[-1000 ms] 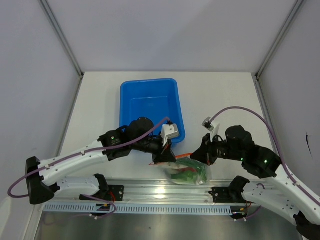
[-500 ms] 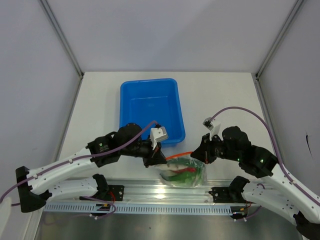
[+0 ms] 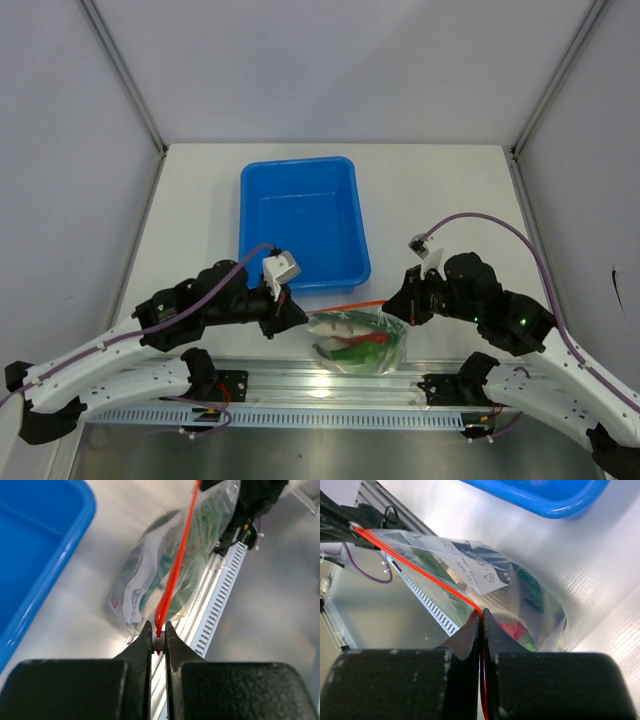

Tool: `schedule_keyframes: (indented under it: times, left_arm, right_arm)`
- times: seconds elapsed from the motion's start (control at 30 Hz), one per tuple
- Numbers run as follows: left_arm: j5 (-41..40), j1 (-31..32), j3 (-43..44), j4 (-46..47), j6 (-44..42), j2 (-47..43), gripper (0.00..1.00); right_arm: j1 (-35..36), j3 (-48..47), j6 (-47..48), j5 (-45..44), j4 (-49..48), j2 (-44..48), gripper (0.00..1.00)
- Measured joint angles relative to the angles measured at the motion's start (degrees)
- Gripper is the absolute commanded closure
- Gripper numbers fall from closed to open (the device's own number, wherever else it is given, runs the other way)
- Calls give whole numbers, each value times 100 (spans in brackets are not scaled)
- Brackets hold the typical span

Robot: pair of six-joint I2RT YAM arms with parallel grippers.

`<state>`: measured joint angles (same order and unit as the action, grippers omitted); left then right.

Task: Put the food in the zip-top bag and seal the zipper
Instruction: Zip the zipper food storage bag at the center of the board, then place the zipper food storage bag at the center of the board.

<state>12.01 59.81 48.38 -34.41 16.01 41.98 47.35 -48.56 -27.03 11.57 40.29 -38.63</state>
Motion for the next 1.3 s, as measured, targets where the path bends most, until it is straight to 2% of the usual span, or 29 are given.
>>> schedule_keyframes:
  times: [0.27,0.33,0.47,0.57,0.77,1.03,1.17,1.3]
  left_arm:
    - [-903,2,81,-396,531,-566,89]
    - [-903,2,81,-385,579,-562,87]
    - [-616,0,55,-247,599,-518,99]
    - [-302,0,33,-46,592,-291,99]
    - [437,0,728,332,538,942,99]
    - [1091,0,2686,807,492,3099,99]
    - [1338,-7,3654,885,501,4238,99]
    - [1364,-20,4494,597,498,5152,97]
  right_arm:
    - [-116,0,-85,76,-94,72,100]
    - [-175,0,-129,66,-72,101,100]
    - [-219,-2,-162,4,26,184,100]
    - [-251,-15,-166,-96,205,286,100]
    - [-319,-468,-168,-702,863,297,100]
    - [-599,-1893,-302,-2608,1882,-317,100]
    - [-1375,-2295,-203,-2981,2022,-909,100]
    - [-2935,-2240,133,-2509,1775,-1502,100]
